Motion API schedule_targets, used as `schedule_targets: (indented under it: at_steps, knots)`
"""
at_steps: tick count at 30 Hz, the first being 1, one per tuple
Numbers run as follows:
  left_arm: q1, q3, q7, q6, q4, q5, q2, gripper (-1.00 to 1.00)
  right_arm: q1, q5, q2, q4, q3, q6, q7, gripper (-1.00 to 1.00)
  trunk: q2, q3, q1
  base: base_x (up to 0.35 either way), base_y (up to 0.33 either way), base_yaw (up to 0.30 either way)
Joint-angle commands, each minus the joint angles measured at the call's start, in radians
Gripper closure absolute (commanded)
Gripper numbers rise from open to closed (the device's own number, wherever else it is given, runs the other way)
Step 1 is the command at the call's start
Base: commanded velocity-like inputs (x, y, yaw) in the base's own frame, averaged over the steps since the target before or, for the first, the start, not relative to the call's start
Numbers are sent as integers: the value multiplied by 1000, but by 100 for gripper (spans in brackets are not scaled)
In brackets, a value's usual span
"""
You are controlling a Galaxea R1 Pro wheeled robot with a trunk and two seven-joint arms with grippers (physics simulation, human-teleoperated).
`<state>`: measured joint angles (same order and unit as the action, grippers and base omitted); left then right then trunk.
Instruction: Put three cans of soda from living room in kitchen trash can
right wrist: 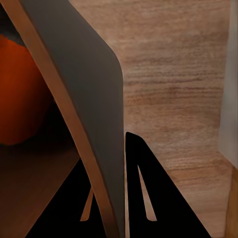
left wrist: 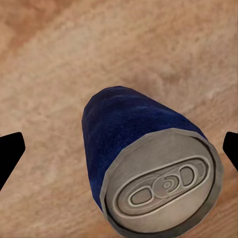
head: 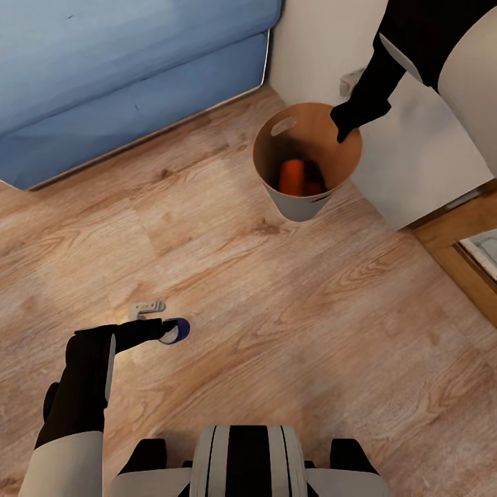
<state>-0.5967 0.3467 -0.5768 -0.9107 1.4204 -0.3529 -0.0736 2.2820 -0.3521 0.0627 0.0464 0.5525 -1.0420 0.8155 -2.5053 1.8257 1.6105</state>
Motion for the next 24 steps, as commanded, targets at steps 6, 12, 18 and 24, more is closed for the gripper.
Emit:
schedule_targets:
  at_steps: [6,12,18,24]
  knots:
    - [0,0,0,0,2,0,0,-100,1,15,2,0,-16,-5,4,100,0,3,0,0,0,0]
    - [0,-15,0,1,1,-1,0,-100,1,15,3,0,-16,-5,4,100,0,5,0,0,-104,0]
    - [1,-23,-1,1,2,0,0,-100,1,15,3,0,-13,-5,4,100,0,7,0,0,-33,0]
    - [1,-23,-1,0,2,0,0,-100,1,15,3,0,-6,-5,4,100,-1,7,2,0,-2,0]
